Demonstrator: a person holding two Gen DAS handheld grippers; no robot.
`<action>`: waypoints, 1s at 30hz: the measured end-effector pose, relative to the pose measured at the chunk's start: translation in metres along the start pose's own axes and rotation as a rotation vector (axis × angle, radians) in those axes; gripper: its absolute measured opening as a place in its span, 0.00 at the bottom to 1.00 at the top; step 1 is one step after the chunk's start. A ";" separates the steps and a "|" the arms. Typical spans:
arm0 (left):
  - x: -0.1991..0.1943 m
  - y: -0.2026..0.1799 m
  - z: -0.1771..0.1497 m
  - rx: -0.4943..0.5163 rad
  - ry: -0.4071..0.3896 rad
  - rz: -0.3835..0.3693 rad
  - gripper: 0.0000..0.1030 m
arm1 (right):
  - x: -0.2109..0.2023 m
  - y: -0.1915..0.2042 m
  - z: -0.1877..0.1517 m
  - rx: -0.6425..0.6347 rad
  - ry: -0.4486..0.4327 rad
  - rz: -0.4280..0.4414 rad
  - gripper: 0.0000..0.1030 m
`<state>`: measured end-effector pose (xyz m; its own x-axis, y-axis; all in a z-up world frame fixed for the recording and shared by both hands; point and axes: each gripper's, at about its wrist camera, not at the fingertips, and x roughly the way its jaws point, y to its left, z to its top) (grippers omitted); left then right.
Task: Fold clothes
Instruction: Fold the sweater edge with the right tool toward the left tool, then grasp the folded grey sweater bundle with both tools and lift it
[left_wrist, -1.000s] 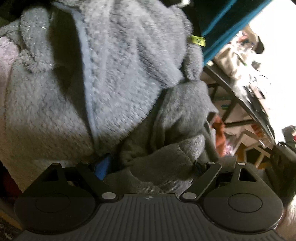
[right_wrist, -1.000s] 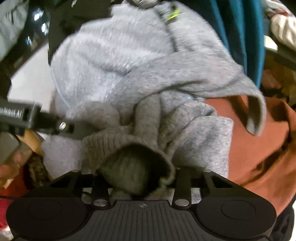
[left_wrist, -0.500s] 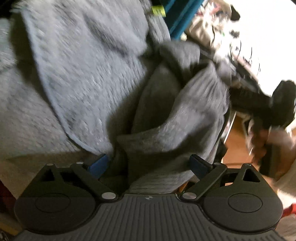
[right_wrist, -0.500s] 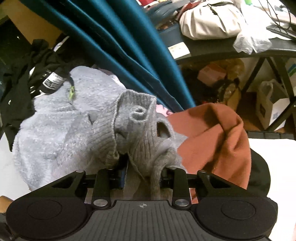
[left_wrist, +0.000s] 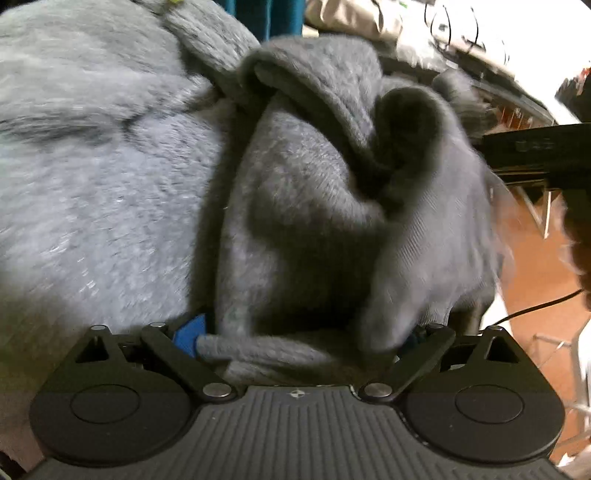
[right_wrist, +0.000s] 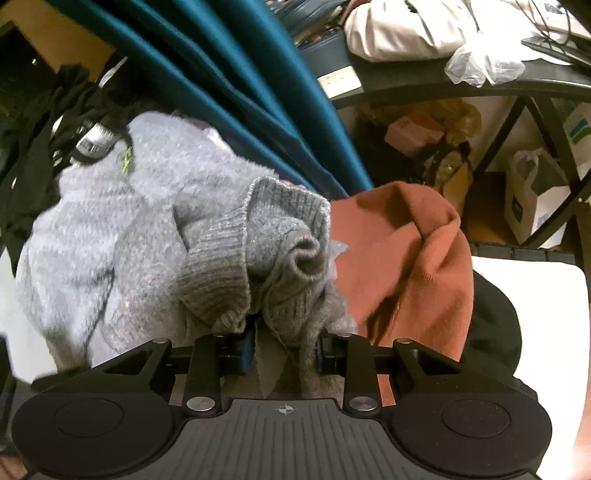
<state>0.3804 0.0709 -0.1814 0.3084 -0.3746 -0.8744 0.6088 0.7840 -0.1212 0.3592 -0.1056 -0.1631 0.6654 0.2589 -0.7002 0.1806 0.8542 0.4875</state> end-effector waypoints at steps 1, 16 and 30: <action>0.006 0.002 0.001 -0.020 0.027 -0.005 0.98 | 0.000 0.001 -0.001 -0.010 0.003 -0.004 0.26; 0.034 0.009 0.015 -0.145 0.150 0.001 1.00 | 0.009 0.007 -0.001 -0.054 0.030 -0.034 0.31; 0.045 -0.002 0.017 -0.076 0.199 0.021 1.00 | 0.016 0.020 -0.003 -0.161 0.077 -0.099 0.38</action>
<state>0.4056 0.0438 -0.2124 0.1653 -0.2583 -0.9518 0.5444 0.8287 -0.1303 0.3710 -0.0828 -0.1658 0.5917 0.1987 -0.7813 0.1204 0.9365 0.3294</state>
